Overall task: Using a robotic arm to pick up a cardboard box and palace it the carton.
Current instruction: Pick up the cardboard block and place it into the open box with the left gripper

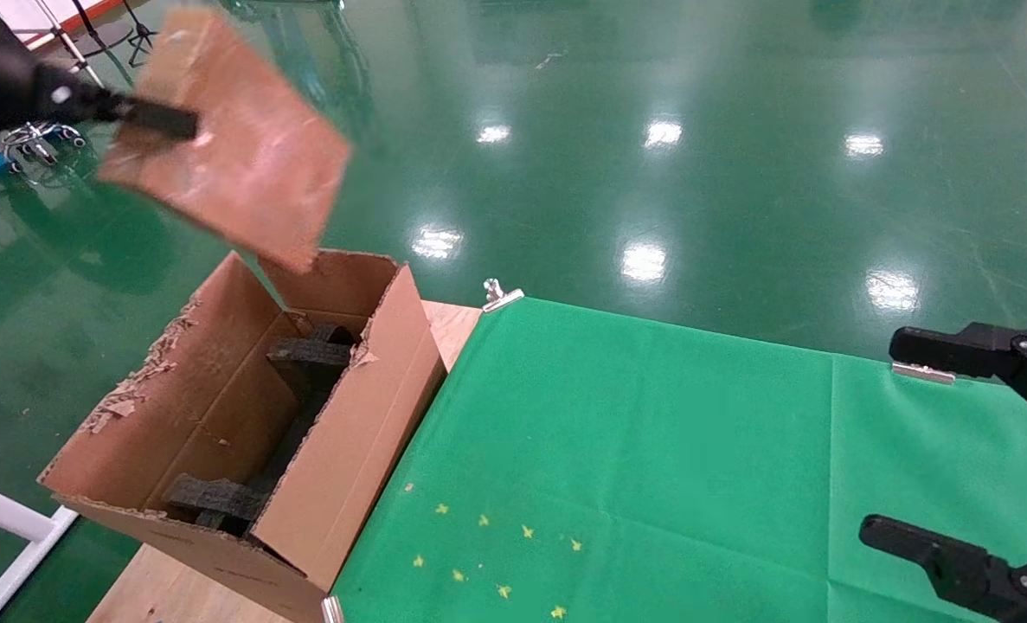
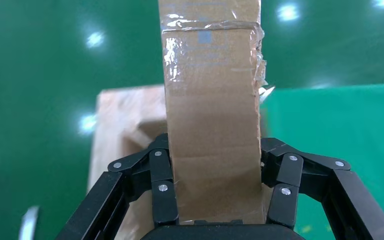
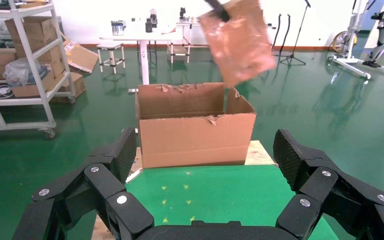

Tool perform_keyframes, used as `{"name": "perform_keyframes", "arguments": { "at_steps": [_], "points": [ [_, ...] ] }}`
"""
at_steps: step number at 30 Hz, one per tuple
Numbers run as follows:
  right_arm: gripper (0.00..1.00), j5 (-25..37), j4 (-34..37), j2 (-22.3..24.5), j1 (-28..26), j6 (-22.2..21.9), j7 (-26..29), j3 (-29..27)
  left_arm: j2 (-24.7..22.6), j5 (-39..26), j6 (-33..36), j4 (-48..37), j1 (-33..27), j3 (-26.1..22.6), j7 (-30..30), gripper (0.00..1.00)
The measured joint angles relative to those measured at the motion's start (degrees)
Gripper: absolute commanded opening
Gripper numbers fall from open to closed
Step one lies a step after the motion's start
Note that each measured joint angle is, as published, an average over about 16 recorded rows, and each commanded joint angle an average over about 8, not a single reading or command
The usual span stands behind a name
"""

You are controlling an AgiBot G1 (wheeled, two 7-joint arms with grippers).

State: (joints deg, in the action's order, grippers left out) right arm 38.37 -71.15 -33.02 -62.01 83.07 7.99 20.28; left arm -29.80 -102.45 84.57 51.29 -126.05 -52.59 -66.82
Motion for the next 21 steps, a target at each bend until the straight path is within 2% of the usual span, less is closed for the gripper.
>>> {"name": "perform_keyframes", "arguments": {
  "at_steps": [9, 21],
  "points": [
    [1.0, 0.0, 0.0, 0.0, 0.0, 0.0, 0.0, 0.0, 3.52, -5.32, -1.59, -3.5, 2.4, -2.57, 3.26, 0.0],
    [1.0, 0.0, 0.0, 0.0, 0.0, 0.0, 0.0, 0.0, 3.72, -4.17, -7.53, -15.39, 9.0, -3.85, 11.86, 0.0]
  ]
}}
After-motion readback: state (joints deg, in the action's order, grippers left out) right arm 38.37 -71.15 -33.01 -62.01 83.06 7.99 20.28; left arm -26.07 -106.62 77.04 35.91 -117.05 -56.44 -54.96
